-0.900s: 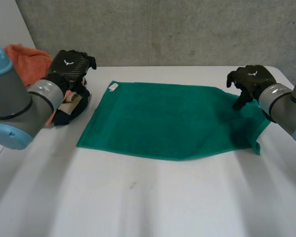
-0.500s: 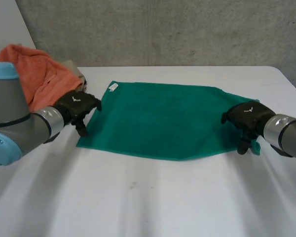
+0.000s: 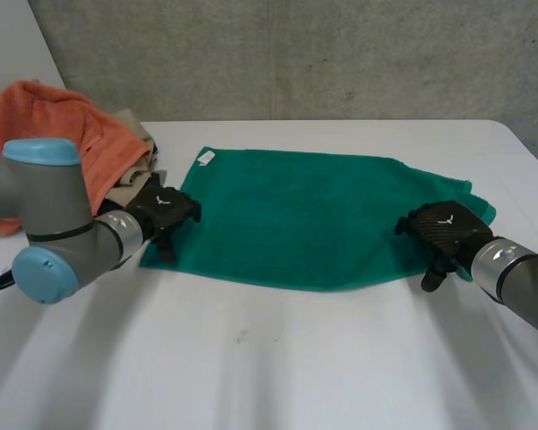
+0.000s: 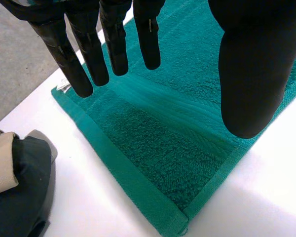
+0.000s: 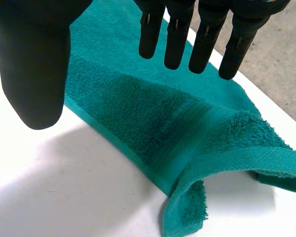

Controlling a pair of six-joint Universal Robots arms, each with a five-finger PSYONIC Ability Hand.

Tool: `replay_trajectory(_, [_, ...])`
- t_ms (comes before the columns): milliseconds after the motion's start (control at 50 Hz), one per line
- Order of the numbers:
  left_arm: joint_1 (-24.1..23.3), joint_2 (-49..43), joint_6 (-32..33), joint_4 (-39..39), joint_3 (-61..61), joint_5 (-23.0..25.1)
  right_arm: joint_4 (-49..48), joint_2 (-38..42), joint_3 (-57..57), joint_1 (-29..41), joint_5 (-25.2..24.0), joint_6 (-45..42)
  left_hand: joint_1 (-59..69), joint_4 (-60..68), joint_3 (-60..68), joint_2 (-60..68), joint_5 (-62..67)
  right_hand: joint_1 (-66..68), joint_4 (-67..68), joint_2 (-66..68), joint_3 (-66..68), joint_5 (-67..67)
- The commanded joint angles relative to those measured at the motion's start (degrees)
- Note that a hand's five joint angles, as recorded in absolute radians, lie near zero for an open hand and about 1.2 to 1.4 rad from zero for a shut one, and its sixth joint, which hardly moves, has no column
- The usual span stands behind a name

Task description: Fold the laundry.

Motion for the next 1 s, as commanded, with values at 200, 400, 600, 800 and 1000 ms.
replay_trajectory(200, [-2.5,-3.69,3.62,-4.01,4.36,-4.12,-1.1,1.0,0.03,-0.34,-0.01,-0.8,7.73,7.2,7.51,7.35,6.88,1.03,2.08,1.32,0.87,3.56])
replay_trajectory(400, [-3.64,-5.8,4.15,-4.45,7.17,-7.29,-1.28,1.09,0.3,-0.16,-0.01,-0.89,10.59,10.07,10.37,10.21,9.75,1.03,2.08,1.32,0.87,3.56])
replay_trajectory(600, [-5.57,-8.08,5.81,-5.42,11.03,-10.98,-1.8,0.83,1.0,-0.07,-0.01,-1.15,16.3,15.77,16.08,15.92,15.45,1.03,2.08,1.32,0.87,3.56])
replay_trajectory(800, [-6.98,-9.93,7.04,-6.65,14.02,-13.18,-2.24,0.39,1.53,-0.07,-0.28,-1.41,24.55,24.02,24.33,24.17,23.7,1.19,2.25,1.49,1.04,3.73])
replay_trajectory(1000, [-8.03,-12.65,9.15,-8.4,18.51,-15.55,-2.95,-0.49,2.23,-0.34,-0.37,-1.5,43.53,43.01,43.31,43.15,42.69,1.36,2.42,1.66,1.21,3.9])
